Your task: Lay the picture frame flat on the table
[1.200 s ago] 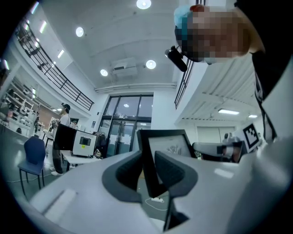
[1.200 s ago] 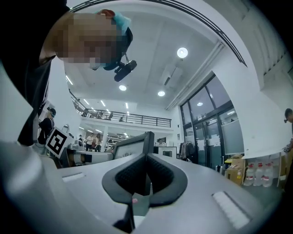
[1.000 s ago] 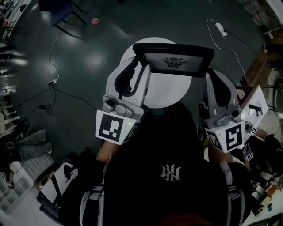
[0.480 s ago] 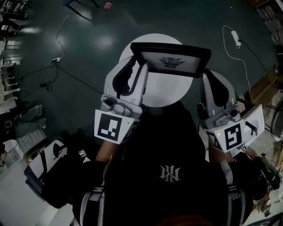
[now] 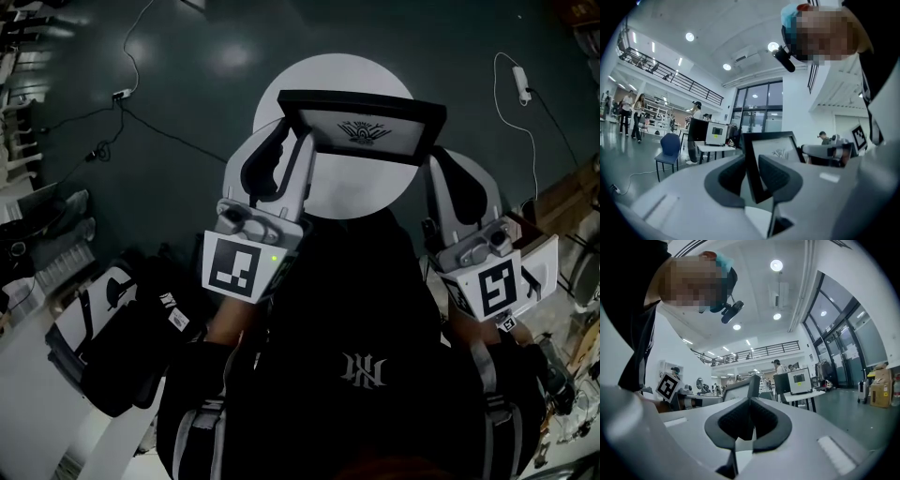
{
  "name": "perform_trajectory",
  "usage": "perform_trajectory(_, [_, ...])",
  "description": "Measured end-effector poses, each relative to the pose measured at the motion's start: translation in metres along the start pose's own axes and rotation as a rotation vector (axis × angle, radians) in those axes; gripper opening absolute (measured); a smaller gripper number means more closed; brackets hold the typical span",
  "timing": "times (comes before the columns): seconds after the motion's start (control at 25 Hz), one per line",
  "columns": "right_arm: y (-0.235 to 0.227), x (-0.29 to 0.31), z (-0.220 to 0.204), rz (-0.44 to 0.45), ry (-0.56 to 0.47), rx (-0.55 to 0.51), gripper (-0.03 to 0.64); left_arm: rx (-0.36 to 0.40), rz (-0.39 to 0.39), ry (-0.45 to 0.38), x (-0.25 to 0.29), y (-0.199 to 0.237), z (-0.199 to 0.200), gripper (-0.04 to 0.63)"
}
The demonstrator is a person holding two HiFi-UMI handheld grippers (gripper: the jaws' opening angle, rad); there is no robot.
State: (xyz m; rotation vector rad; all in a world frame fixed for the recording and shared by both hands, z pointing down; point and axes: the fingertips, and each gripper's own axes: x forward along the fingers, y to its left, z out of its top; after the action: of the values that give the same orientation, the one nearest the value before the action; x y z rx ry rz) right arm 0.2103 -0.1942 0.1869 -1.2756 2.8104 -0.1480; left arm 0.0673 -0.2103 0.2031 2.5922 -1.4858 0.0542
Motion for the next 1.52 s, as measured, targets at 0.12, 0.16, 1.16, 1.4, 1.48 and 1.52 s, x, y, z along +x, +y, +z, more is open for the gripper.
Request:
perform_trajectory(0.12, [0.008, 0.009, -0.013, 0.010, 0.029, 0.000, 0.008, -0.018, 0.003, 0.014, 0.000, 0.015, -0.012, 0.075])
perform_trajectory(0.16, [0.011, 0.012, -0.017, 0.014, 0.038, 0.001, 0.008, -0.024, 0.005, 0.020, -0.001, 0.020, -0.017, 0.076])
perform_trajectory(1.16, [0.037, 0.029, -0.129, -0.047, 0.211, 0.094, 0.008, -0.143, -0.059, 0.200, -0.008, 0.064, -0.141, 0.072])
perform_trajectory(1.4, [0.036, 0.026, -0.167, -0.042, 0.250, 0.121, 0.008, -0.157, -0.070, 0.252, -0.007, 0.068, -0.178, 0.077])
perform_trajectory(1.48, [0.037, 0.026, -0.178, -0.036, 0.259, 0.131, 0.008, -0.163, -0.070, 0.266, -0.007, 0.070, -0.190, 0.077])
perform_trajectory(1.52, [0.038, 0.026, -0.183, -0.033, 0.262, 0.137, 0.008, -0.166, -0.069, 0.274, -0.007, 0.071, -0.196, 0.077])
